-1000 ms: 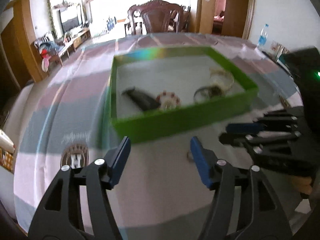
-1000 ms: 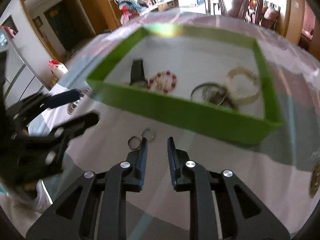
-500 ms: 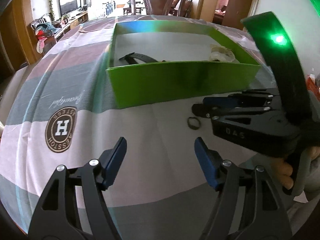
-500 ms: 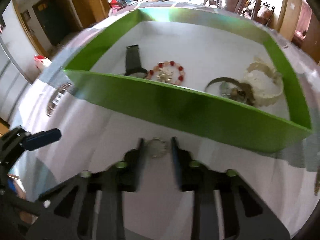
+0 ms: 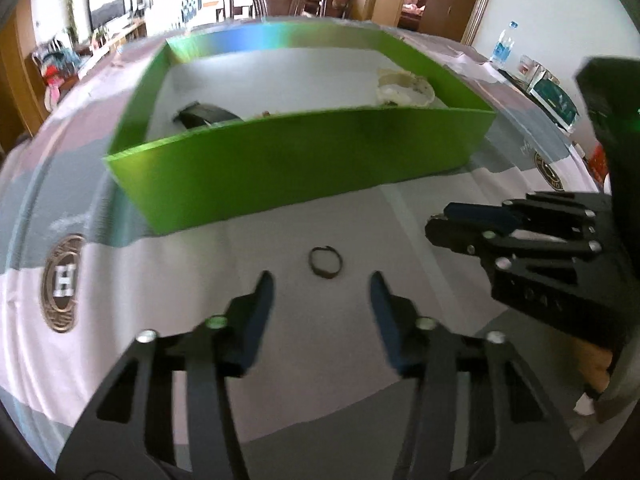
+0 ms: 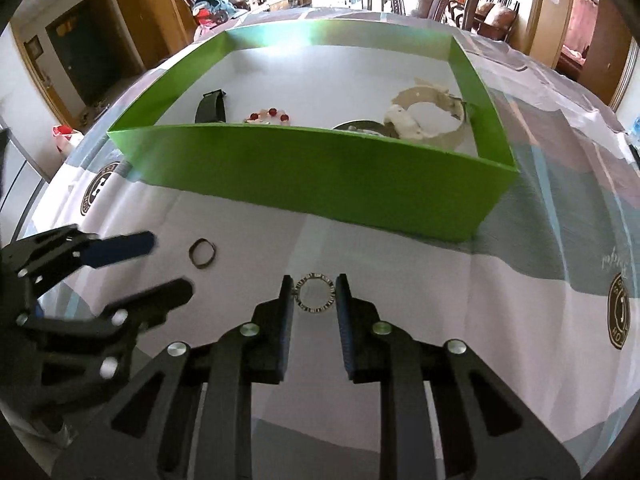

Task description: Organize jewelry

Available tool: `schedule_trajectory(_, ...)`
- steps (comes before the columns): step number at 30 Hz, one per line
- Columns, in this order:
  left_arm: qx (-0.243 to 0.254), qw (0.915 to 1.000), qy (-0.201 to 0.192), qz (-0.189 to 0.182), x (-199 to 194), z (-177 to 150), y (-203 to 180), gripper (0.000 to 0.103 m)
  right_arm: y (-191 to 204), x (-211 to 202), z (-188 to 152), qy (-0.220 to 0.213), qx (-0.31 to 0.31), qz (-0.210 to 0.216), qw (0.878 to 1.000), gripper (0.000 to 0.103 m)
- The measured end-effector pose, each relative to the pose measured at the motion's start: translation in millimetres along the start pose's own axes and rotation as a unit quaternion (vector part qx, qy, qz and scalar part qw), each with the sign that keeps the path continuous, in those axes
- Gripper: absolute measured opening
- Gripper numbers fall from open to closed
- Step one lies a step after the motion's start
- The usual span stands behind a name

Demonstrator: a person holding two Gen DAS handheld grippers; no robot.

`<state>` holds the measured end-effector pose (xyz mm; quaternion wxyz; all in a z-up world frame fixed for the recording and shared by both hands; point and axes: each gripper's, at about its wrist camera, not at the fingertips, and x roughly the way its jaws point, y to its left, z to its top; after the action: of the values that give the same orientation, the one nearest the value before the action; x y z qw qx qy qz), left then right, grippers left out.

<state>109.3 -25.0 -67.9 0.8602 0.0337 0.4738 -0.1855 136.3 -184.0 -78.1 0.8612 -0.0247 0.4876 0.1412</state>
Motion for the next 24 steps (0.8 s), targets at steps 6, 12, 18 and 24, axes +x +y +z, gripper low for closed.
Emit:
schedule_trajectory(6,-0.006,0.9999,0.003,0.012,7,3,-5,0.037,1,5,-3,-0.011,-0.009,-0.007,1.0,0.022)
schedule_trajectory(12,-0.001,0.9996,0.002,0.029,14,9,-11,0.037,-1,5,-5,-0.013,-0.008,-0.006,1.0,0.022)
schedule_trajectory(18,0.016,0.9989,-0.004,0.044,16,10,-15,0.036,-7,8,-5,-0.012,0.003,-0.007,1.0,0.022)
schedule_trajectory(24,0.0,0.9986,-0.007,0.052,11,8,-4,0.02,-7,7,-5,-0.013,0.003,-0.006,1.0,0.022)
